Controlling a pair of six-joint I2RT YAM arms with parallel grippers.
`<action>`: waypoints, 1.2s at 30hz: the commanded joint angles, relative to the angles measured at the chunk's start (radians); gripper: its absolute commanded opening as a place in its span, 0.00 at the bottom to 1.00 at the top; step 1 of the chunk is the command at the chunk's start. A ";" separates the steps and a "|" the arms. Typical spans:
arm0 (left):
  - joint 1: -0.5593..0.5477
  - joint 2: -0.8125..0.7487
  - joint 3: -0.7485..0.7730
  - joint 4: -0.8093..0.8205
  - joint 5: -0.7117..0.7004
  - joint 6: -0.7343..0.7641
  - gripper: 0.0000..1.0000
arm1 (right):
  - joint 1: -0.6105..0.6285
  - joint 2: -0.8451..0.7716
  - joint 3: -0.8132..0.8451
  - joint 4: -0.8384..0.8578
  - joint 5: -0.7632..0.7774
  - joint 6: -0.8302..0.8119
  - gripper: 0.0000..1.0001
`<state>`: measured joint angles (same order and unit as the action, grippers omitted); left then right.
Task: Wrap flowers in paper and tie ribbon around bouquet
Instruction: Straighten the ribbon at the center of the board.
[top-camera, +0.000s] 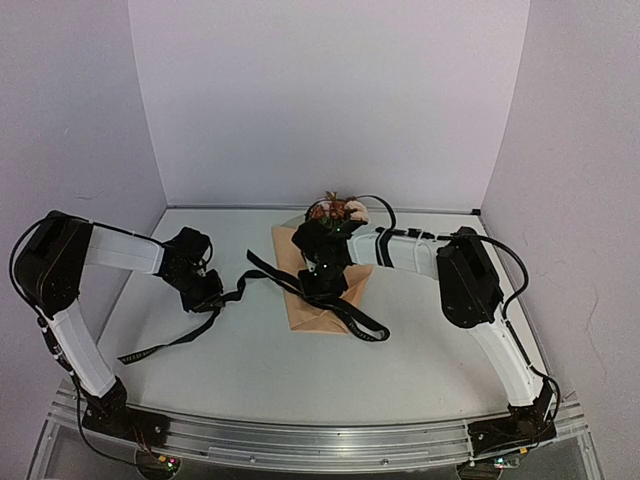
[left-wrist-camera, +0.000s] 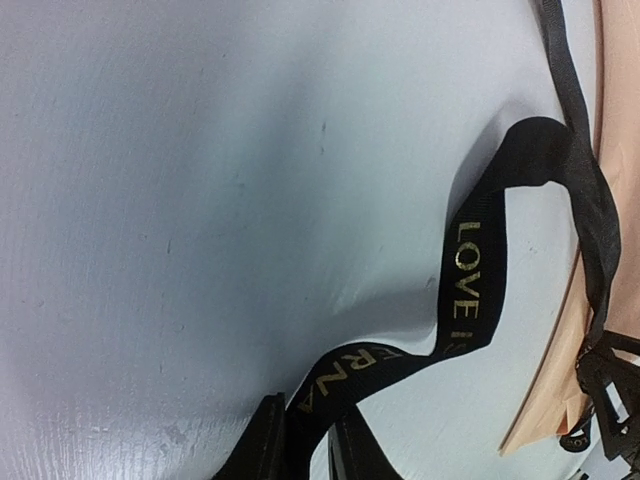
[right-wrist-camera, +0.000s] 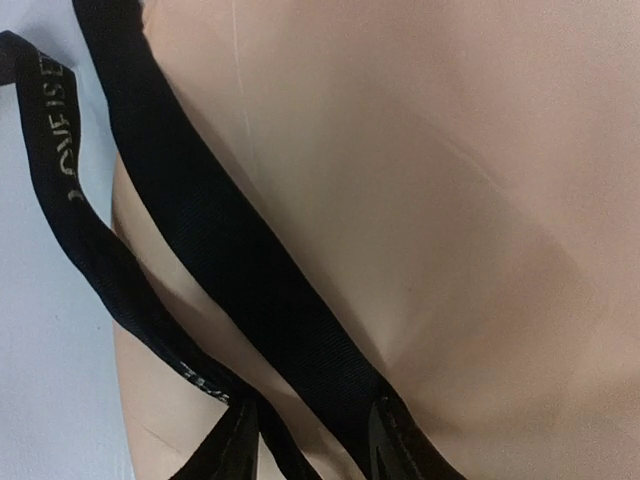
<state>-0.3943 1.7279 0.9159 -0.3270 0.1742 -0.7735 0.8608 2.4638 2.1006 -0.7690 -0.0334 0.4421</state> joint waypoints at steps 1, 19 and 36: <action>-0.003 -0.068 -0.014 -0.025 -0.038 0.006 0.14 | 0.007 -0.008 0.040 -0.026 0.033 0.029 0.32; 0.024 -0.113 0.020 -0.061 -0.083 0.117 0.00 | 0.006 -0.423 -0.285 -0.002 0.203 0.106 0.00; 0.103 -0.239 -0.001 -0.152 -0.291 0.091 0.00 | 0.096 -0.691 -0.766 0.196 0.089 0.123 0.62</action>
<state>-0.3357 1.5576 0.9268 -0.4545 -0.0466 -0.6634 0.9815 1.7555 1.2919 -0.6136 -0.0282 0.5865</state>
